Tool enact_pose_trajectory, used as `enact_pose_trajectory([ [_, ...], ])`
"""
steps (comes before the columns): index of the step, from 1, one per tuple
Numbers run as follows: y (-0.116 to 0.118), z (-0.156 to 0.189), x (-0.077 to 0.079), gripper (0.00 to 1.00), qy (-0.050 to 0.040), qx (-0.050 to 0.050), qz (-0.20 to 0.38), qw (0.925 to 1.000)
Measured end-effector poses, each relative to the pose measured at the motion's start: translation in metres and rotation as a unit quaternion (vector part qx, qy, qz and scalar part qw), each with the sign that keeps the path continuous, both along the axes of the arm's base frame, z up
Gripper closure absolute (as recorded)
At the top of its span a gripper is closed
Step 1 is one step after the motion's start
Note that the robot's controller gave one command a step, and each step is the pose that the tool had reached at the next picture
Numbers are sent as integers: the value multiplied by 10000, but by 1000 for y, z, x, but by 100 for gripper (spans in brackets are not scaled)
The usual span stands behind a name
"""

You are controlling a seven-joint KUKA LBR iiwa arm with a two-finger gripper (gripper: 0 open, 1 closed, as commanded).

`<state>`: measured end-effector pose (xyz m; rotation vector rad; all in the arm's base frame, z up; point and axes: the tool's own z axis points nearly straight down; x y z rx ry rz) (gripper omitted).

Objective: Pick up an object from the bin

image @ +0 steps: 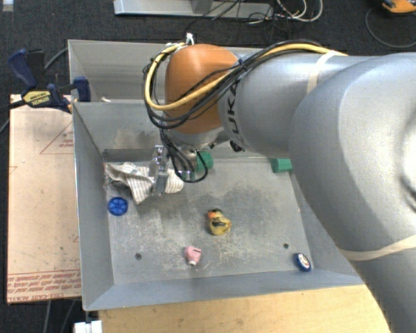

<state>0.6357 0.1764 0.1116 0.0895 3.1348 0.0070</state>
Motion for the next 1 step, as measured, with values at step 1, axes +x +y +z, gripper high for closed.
enact_pose_trajectory([
  [1, 12, 104, -12, 100, -25, 17, 50, 10000],
])
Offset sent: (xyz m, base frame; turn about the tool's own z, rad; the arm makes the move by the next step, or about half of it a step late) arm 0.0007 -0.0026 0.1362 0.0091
